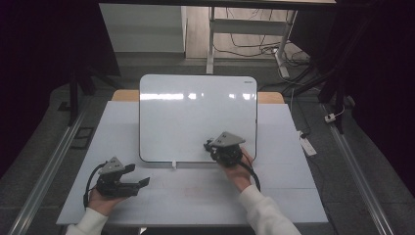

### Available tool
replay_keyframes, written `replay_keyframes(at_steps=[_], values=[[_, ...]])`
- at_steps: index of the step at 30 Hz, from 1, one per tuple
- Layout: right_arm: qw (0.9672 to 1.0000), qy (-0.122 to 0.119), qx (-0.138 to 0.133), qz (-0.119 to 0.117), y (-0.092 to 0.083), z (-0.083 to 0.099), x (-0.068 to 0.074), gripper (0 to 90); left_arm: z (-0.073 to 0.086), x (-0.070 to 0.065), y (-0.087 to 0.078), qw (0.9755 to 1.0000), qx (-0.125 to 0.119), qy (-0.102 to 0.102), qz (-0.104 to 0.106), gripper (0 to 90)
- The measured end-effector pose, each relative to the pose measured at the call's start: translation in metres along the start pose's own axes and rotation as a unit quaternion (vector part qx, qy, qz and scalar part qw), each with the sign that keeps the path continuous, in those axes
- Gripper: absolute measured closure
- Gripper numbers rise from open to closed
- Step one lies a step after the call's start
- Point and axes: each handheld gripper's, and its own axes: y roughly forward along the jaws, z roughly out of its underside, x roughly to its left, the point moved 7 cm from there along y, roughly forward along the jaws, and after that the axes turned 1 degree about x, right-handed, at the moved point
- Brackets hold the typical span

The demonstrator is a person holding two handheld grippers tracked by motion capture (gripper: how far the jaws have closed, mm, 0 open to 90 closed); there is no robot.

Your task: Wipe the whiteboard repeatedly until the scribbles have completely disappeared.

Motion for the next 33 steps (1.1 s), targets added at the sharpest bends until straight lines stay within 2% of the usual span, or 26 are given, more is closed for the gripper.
replay_keyframes(at_steps=[1,2,3,6,7,8,9,11,12,13,14,16,19,20,21,22,25,26,27,30,32,33], values=[[0.9998,-0.018,0.007,-0.005,0.001,0.004,0.007,77.3,0.0,0.0,0.0,1.0,0.0,0.0,0.0,20.0],[0.9995,-0.03,0.009,-0.003,0.0,0.005,0.009,77.3,0.0,0.0,0.0,1.0,-0.001,0.001,0.001,20.1],[0.9997,-0.024,0.009,-0.004,-0.001,0.005,0.005,77.3,0.0,-0.001,0.0,1.0,-0.001,0.002,0.001,20.1],[0.999,0.016,-0.018,0.037,-0.01,-0.004,-0.024,77.3,0.0,-0.002,-0.001,1.0,-0.002,0.003,-0.001,20.1],[0.9985,0.029,-0.021,0.041,-0.012,-0.006,-0.03,77.3,-0.001,-0.002,-0.001,1.0,-0.002,0.002,0.0,20.1],[0.9984,0.032,-0.021,0.041,-0.012,-0.005,-0.03,77.3,-0.001,-0.002,-0.001,1.0,-0.002,0.002,0.001,20.1],[0.999,0.021,-0.014,0.037,-0.011,-0.004,-0.024,77.3,-0.001,-0.001,-0.001,1.0,-0.001,0.002,0.001,20.1],[1.0,-0.004,0.005,0.008,-0.005,0.004,-0.004,77.3,0.0,0.0,0.001,1.0,0.0,0.0,0.001,20.1],[0.9998,-0.019,0.01,0.0,-0.003,0.007,0.004,77.3,0.0,0.0,0.001,1.0,0.001,0.0,0.001,20.1],[0.9995,-0.031,0.011,0.002,-0.002,0.008,0.007,77.3,0.0,-0.001,0.001,1.0,0.001,0.001,0.001,20.1],[0.9996,-0.028,0.01,0.001,-0.003,0.006,0.004,77.3,0.0,-0.001,0.001,1.0,0.001,0.002,0.0,20.1],[0.9997,0.001,-0.011,0.023,-0.007,0.0,-0.014,77.3,0.0,-0.002,0.0,1.0,0.001,0.004,0.0,20.1],[0.9972,0.035,-0.032,0.058,-0.014,-0.013,-0.042,77.3,0.0,-0.002,0.0,1.0,-0.001,0.002,0.0,20.1],[0.9967,0.042,-0.034,0.06,-0.014,-0.015,-0.046,77.3,0.0,-0.001,0.0,1.0,0.0,0.002,0.001,20.1],[0.9967,0.043,-0.033,0.06,-0.014,-0.015,-0.045,77.3,0.0,-0.001,0.0,1.0,0.0,0.003,0.0,20.1],[0.9977,0.036,-0.027,0.05,-0.012,-0.013,-0.039,77.3,0.0,-0.001,0.001,1.0,0.0,0.002,0.001,20.1],[0.9999,0.001,-0.007,0.012,-0.005,-0.004,-0.015,77.3,0.0,0.0,0.0,1.0,0.0,0.0,0.001,20.1],[0.9998,-0.009,-0.005,0.016,-0.005,-0.004,-0.015,77.3,0.0,0.0,0.0,1.0,0.0,0.0,0.001,20.1],[0.9998,0.001,-0.01,0.017,-0.006,-0.006,-0.019,77.3,0.0,0.0,0.0,1.0,0.0,0.001,0.0,20.1],[0.9972,0.043,-0.036,0.051,-0.012,-0.015,-0.043,77.3,0.0,-0.002,0.0,1.0,-0.001,0.006,0.0,20.1],[0.9967,0.05,-0.037,0.053,-0.012,-0.016,-0.044,77.3,0.0,-0.002,0.0,1.0,-0.001,0.005,0.0,20.0],[0.9978,0.039,-0.031,0.043,-0.009,-0.015,-0.037,77.3,0.0,-0.002,0.0,1.0,-0.001,0.004,0.0,20.1]])
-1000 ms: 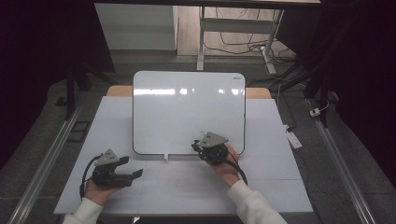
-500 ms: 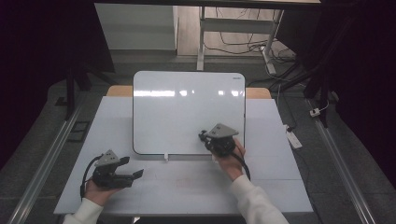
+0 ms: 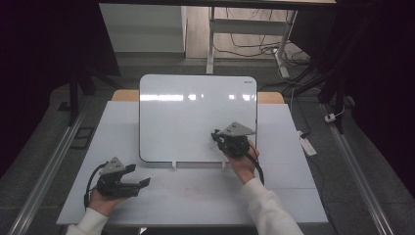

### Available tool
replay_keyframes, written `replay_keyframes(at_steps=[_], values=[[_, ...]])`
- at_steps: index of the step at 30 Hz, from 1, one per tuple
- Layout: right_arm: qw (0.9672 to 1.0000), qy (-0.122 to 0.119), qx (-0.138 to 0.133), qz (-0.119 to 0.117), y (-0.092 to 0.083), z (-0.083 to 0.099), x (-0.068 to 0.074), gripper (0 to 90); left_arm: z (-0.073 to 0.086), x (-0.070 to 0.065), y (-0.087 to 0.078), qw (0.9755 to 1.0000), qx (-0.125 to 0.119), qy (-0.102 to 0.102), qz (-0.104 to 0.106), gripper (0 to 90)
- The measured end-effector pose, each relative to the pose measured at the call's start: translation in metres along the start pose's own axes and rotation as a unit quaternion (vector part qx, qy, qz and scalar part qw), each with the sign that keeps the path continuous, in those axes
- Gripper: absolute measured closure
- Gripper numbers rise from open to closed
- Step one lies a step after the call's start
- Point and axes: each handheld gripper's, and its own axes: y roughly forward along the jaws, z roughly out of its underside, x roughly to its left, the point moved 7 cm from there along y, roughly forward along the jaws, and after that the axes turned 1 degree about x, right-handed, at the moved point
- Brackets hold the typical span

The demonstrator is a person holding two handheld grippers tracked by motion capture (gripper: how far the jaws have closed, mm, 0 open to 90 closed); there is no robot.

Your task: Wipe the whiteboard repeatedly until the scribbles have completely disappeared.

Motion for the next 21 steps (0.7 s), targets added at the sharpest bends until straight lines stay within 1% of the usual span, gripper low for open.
replay_keyframes(at_steps=[2,3,4,5,6,7,8,9,10,11,12,13,14,15,16,17,18,19,20,21], values=[[0.9989,-0.033,0.018,-0.026,0.004,0.008,0.019,77.3,0.001,0.001,0.001,1.0,0.002,-0.002,0.001,20.1],[0.998,-0.053,0.023,-0.025,0.004,0.01,0.023,77.3,0.001,0.001,0.001,1.0,0.002,-0.002,0.001,20.0],[0.998,-0.055,0.023,-0.022,0.002,0.009,0.02,77.3,0.001,0.001,0.001,1.0,0.002,-0.002,0.001,20.0],[0.9991,-0.037,0.014,-0.014,0.001,0.008,0.013,77.3,0.001,0.001,0.001,1.0,0.002,-0.001,0.0,20.1],[0.9999,-0.013,0.004,0.001,-0.003,0.006,0.003,77.3,0.001,0.0,0.0,1.0,0.001,0.0,0.001,20.1],[1.0,0.003,-0.001,0.01,-0.006,0.006,-0.005,77.3,0.0,0.0,0.0,1.0,0.0,0.001,0.0,20.0],[0.9999,0.009,-0.001,0.011,-0.008,0.007,-0.007,77.3,0.0,0.0,0.0,1.0,0.0,0.0,0.0,20.1],[0.9999,0.006,0.002,0.01,-0.008,0.009,-0.004,77.3,0.0,0.0,0.0,1.0,0.001,0.0,0.001,20.1],[0.9999,-0.005,0.011,0.001,-0.007,0.013,0.005,77.3,0.0,0.001,0.001,1.0,0.002,0.0,0.0,20.1],[0.9995,-0.017,0.019,-0.017,-0.005,0.018,0.015,77.3,0.0,0.001,0.002,1.0,0.003,-0.001,0.001,20.0],[0.9987,-0.037,0.026,-0.025,-0.004,0.022,0.024,77.3,0.0,0.0,0.002,1.0,0.003,0.0,0.001,20.0],[0.9981,-0.051,0.027,-0.02,-0.004,0.024,0.026,77.3,0.0,0.0,0.002,1.0,0.003,0.001,0.001,20.0],[0.9986,-0.041,0.025,-0.023,-0.005,0.023,0.023,77.3,0.0,0.0,0.001,1.0,0.003,0.001,0.001,20.0],[0.9995,-0.022,0.015,-0.015,-0.006,0.021,0.016,77.3,0.0,-0.001,0.001,1.0,0.002,0.0,0.0,20.0],[0.9999,-0.009,0.006,0.001,-0.009,0.019,0.006,77.3,0.0,-0.001,0.0,1.0,0.001,0.001,0.0,20.0],[1.0,0.004,0.001,0.009,-0.011,0.018,0.0,77.3,0.0,-0.001,0.0,1.0,0.0,0.001,-0.001,20.0],[0.9999,0.013,-0.003,0.006,-0.011,0.017,-0.001,77.3,0.0,0.0,0.0,1.0,-0.001,-0.001,-0.001,20.0],[0.9999,0.006,0.001,0.012,-0.011,0.018,0.002,77.3,0.0,0.0,0.001,1.0,0.001,-0.001,0.0,20.0],[0.9999,-0.003,0.01,0.005,-0.01,0.02,0.009,77.3,0.0,0.0,0.001,1.0,0.002,-0.001,0.0,20.0],[0.9997,-0.013,0.017,-0.01,-0.007,0.023,0.018,77.3,0.0,0.0,0.002,1.0,0.003,0.0,0.0,20.0]])
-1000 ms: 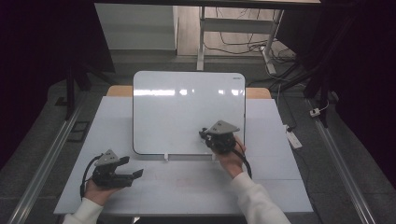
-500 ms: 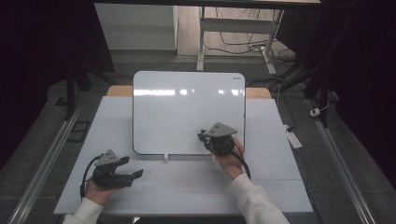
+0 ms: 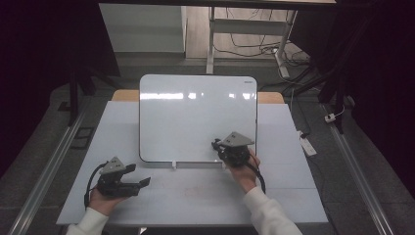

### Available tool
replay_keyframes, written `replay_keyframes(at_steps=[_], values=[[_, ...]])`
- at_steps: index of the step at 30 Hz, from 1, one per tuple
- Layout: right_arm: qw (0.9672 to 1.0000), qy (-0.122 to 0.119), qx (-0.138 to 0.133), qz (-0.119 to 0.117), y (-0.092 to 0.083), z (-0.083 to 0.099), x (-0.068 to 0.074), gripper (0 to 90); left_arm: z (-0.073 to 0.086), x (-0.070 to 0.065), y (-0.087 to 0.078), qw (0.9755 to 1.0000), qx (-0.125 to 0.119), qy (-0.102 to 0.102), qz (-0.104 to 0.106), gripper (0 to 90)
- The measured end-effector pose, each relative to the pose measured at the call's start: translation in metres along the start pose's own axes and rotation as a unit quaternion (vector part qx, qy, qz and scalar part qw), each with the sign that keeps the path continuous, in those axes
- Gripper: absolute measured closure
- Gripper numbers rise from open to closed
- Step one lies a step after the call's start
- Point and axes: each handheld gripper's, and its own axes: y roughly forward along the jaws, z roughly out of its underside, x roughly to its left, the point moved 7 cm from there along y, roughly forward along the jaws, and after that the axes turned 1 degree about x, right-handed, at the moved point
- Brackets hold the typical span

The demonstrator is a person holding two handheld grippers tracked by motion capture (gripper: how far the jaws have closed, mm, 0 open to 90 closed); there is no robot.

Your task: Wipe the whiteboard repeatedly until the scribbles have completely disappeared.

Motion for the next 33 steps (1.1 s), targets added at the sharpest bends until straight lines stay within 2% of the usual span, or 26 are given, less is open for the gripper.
replay_keyframes(at_steps=[2,3,4,7,9,11,13,14,15,16,17,20,21,22,24,25,26,27,30,31,33], values=[[0.9994,-0.03,0.011,-0.013,0.003,0.005,0.014,77.3,0.0,-0.001,0.0,1.0,0.001,0.001,0.0,19.9],[0.9992,-0.036,0.011,-0.012,0.003,0.005,0.014,77.3,0.0,-0.001,0.0,1.0,0.001,0.002,0.0,19.9],[0.9996,-0.024,0.008,-0.013,0.001,0.004,0.009,77.3,0.0,-0.001,-0.001,1.0,-0.001,0.001,0.0,20.0],[0.9994,0.014,-0.011,0.029,-0.01,0.0,-0.021,77.3,0.0,0.0,-0.002,1.0,-0.004,-0.001,-0.001,20.0],[0.9987,0.029,-0.016,0.039,-0.014,-0.001,-0.032,77.3,0.0,0.0,-0.001,1.0,-0.002,-0.001,-0.001,20.0],[0.9991,0.024,-0.009,0.035,-0.014,0.002,-0.026,77.4,0.0,0.0,0.0,1.0,0.0,0.0,0.0,20.0],[0.9999,0.014,0.002,0.003,-0.008,0.007,-0.008,77.4,0.0,-0.001,0.001,1.0,0.001,0.0,-0.001,19.9],[0.9999,0.001,0.008,-0.011,-0.005,0.01,0.002,77.3,0.0,-0.001,0.0,1.0,0.001,0.001,-0.001,20.0],[0.9997,-0.015,0.012,-0.013,-0.004,0.011,0.007,77.3,0.0,-0.001,0.0,1.0,0.001,0.001,-0.001,20.0],[0.9996,-0.023,0.014,-0.011,-0.004,0.012,0.007,77.3,0.0,-0.001,0.0,1.0,0.0,0.001,-0.001,20.0],[0.9998,-0.016,0.012,-0.009,-0.006,0.011,0.002,77.3,0.0,-0.001,0.0,1.0,0.0,0.0,0.0,20.0],[0.9994,0.019,-0.006,0.03,-0.015,0.007,-0.023,77.3,0.0,-0.001,0.0,1.0,0.0,0.0,-0.001,20.0],[0.9993,0.025,-0.006,0.029,-0.016,0.007,-0.024,77.3,0.0,0.0,0.0,1.0,0.0,0.0,-0.001,20.0],[0.9994,0.019,-0.002,0.028,-0.016,0.009,-0.02,77.3,0.0,0.0,0.001,1.0,0.002,0.0,-0.001,20.0],[0.9999,-0.004,0.012,0.003,-0.011,0.015,-0.003,77.3,0.0,0.0,0.001,1.0,0.003,-0.001,-0.001,20.0],[0.9997,-0.019,0.014,-0.004,-0.009,0.018,0.004,77.3,0.0,0.0,0.001,1.0,0.002,-0.001,-0.001,20.0],[0.9995,-0.028,0.015,-0.002,-0.009,0.018,0.006,77.3,0.0,0.0,0.001,1.0,0.002,0.0,-0.002,20.0],[0.9996,-0.022,0.014,-0.005,-0.01,0.018,0.004,77.3,0.0,-0.001,0.0,1.0,0.001,0.0,-0.002,20.0],[0.9996,0.013,-0.002,0.024,-0.016,0.011,-0.018,77.3,0.0,-0.001,-0.001,1.0,0.0,0.0,-0.002,20.0],[0.9995,0.023,-0.004,0.023,-0.016,0.011,-0.02,77.3,0.0,0.0,0.0,1.0,-0.001,0.0,-0.002,20.0],[0.9997,0.014,0.0,0.02,-0.015,0.012,-0.015,77.3,0.0,0.0,0.0,1.0,0.001,-0.001,-0.002,20.0]])
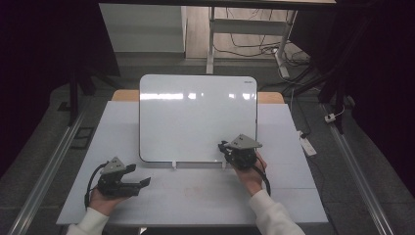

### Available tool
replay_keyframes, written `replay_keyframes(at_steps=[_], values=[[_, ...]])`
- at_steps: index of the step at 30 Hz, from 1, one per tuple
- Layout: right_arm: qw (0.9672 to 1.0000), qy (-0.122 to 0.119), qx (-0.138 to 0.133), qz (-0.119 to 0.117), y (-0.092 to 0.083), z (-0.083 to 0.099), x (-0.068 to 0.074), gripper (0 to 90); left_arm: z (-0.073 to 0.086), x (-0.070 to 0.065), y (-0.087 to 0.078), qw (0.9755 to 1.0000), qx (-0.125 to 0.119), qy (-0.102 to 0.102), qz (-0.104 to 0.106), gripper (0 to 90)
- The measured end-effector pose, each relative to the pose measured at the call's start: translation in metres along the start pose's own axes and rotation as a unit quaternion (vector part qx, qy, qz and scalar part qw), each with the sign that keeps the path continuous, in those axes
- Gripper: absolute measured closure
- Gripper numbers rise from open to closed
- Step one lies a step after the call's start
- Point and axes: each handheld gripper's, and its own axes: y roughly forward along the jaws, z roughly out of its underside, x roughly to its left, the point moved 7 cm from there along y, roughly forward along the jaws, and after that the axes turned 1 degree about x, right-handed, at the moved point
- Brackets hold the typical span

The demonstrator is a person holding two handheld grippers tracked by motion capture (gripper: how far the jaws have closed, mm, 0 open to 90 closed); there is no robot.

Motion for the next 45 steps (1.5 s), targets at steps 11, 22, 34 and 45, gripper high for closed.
replay_keyframes(at_steps=[11,22,34,45], values=[[0.9969,0.014,0.012,-0.077,-0.018,0.005,0.018,77.3,-0.001,0.0,-0.001,1.0,-0.006,0.0,0.0,20.2],[0.9941,0.036,0.016,-0.101,-0.061,0.022,0.026,77.2,-0.012,-0.01,-0.002,0.9997,-0.024,0.005,0.009,21.1],[0.9887,0.019,0.029,-0.146,-0.05,0.023,0.054,77.2,-0.064,-0.06,0.018,0.995,-0.042,0.063,0.065,22.8],[0.9829,0.039,0.028,-0.178,-0.046,0.021,0.063,77.2,-0.114,-0.124,0.057,0.9811,-0.042,0.133,0.135,29.5]])
